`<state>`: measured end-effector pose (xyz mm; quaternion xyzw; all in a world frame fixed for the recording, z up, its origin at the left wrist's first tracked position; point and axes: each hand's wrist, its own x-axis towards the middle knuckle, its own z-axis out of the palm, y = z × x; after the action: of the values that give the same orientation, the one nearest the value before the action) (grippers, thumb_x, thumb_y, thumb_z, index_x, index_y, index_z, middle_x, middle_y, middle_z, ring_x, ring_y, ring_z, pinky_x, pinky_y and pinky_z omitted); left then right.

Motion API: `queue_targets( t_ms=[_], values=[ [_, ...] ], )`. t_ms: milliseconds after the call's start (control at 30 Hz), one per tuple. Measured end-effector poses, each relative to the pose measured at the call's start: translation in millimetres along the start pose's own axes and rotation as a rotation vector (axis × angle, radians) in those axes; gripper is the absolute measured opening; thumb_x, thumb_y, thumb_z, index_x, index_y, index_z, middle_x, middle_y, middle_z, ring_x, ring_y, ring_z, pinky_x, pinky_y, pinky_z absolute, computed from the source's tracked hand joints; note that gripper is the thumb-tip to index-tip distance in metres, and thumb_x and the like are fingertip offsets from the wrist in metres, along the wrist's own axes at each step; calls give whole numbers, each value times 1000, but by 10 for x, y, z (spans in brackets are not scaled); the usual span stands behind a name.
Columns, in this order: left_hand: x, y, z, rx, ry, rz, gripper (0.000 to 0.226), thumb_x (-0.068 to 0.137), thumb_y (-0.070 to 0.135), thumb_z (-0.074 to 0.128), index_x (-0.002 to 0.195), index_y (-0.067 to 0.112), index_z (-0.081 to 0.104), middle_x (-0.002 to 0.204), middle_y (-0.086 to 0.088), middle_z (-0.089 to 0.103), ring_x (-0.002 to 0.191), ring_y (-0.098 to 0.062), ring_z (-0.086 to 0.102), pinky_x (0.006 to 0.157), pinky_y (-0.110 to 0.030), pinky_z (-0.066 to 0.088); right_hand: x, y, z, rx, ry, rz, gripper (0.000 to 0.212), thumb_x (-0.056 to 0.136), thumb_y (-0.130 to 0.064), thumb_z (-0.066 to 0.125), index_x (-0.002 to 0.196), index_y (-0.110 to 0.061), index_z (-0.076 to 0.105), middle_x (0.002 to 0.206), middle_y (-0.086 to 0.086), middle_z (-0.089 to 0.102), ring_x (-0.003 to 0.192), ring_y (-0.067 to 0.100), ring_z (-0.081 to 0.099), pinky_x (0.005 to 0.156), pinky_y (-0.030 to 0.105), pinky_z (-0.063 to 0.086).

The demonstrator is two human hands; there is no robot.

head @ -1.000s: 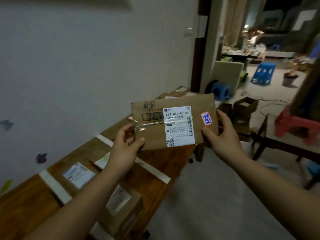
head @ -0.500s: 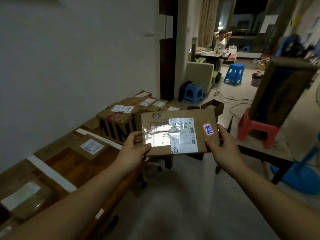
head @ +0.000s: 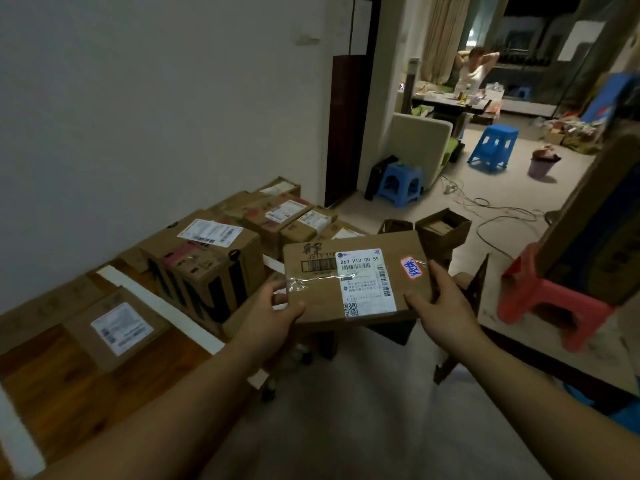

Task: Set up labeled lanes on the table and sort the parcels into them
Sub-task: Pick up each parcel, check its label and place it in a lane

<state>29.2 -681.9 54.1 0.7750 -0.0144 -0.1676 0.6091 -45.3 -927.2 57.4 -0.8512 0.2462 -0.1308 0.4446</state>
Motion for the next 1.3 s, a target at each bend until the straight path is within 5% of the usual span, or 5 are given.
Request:
queue_targets(
  t_ms=[367,700,967,1133,1300],
  values=[
    [1599,170,355,-88,61,-190,53,93,23,56,140,23,30,124,3,51,112,-20,55,99,-42,47,2053,-78,389,-126,-216,-22,60,92,-18,59,146,-20,31,142,7,37,125,25,45,96,37,44],
    [2073,133,1150,-106,352,-271,42,97,28,48,137,25,35,125,2,54,97,-10,58,66,-12,45,3575,175,701,-286,-561,-229,56,95,-39,51,146,-30,31,146,4,34,128,24,42,99,36,39],
    [2191,177,1551,-37,542,-321,54,96,32,49,144,35,25,136,6,50,112,-17,56,72,-29,54,4057,352,726,-376,-736,-455,54,90,-49,47,138,-26,37,131,6,45,113,22,51,94,46,49],
    [2224,290,1542,552,530,-210,77,87,48,56,148,40,10,157,7,13,142,-19,22,112,-44,31,4106,263,712,-666,-669,-840,61,97,-53,28,150,-24,20,157,10,15,145,29,11,117,46,20],
    [2310,409,1530,968,314,-282,94,69,82,14,149,36,-3,154,14,-19,144,-14,-20,119,-46,7,4116,69,741,-790,-834,-941,63,98,-56,19,153,-28,6,161,2,3,148,22,-4,120,46,3]
  ],
)
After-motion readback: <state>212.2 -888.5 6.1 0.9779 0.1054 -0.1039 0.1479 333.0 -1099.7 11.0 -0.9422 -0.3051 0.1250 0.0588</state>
